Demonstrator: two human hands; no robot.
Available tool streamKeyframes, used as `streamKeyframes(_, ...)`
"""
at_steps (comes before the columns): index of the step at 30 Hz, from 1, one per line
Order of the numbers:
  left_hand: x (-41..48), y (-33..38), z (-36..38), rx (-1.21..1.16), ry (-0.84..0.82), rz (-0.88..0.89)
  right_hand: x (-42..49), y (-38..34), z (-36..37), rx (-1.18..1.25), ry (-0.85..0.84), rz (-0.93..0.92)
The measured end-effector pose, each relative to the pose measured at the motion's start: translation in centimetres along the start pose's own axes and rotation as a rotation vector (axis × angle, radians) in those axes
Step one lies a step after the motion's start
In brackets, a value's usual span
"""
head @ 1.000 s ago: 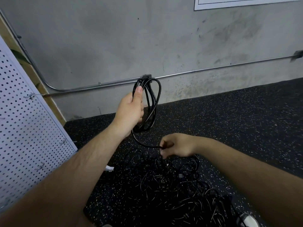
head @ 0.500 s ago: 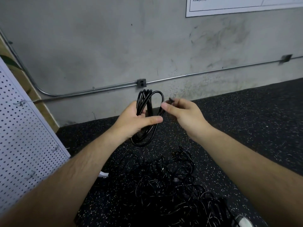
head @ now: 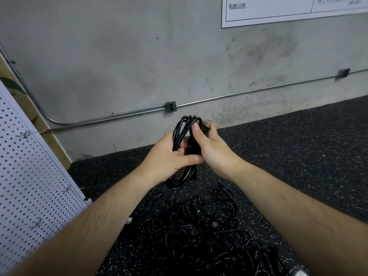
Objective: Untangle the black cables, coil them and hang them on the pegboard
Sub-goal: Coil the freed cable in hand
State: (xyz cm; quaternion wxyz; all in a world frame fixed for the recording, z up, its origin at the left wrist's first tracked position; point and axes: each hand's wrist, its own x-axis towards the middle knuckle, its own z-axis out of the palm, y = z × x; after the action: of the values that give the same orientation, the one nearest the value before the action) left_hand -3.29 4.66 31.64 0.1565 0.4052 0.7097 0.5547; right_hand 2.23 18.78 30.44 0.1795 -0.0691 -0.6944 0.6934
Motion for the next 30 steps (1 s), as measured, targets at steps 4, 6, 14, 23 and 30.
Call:
streamKeyframes(4, 0.2, -0.2, -0.2, 0.177, 0.062, 0.005, 0.1, -0.4, 0.0, 0.074, -0.047, 0.077)
streamKeyframes(6, 0.4, -0.5, -0.5, 0.268, 0.098, -0.024, -0.2, -0.6, 0.2, 0.052, -0.067, 0.109)
streamKeyframes(14, 0.2, -0.9, 2.8, 0.681, 0.094, 0.089, -0.3, -0.5, 1.4, 0.230, 0.283, 0.208)
streamKeyframes(23, -0.1, -0.6, 0.8, 0.230, -0.048, -0.253, -0.8, -1.7, 2.1, 0.438, 0.163, 0.147)
streamKeyframes(30, -0.8, -1.0, 2.6, 0.109, -0.127, -0.223, -0.9, -2.3, 2.3, 0.476, 0.131, 0.168)
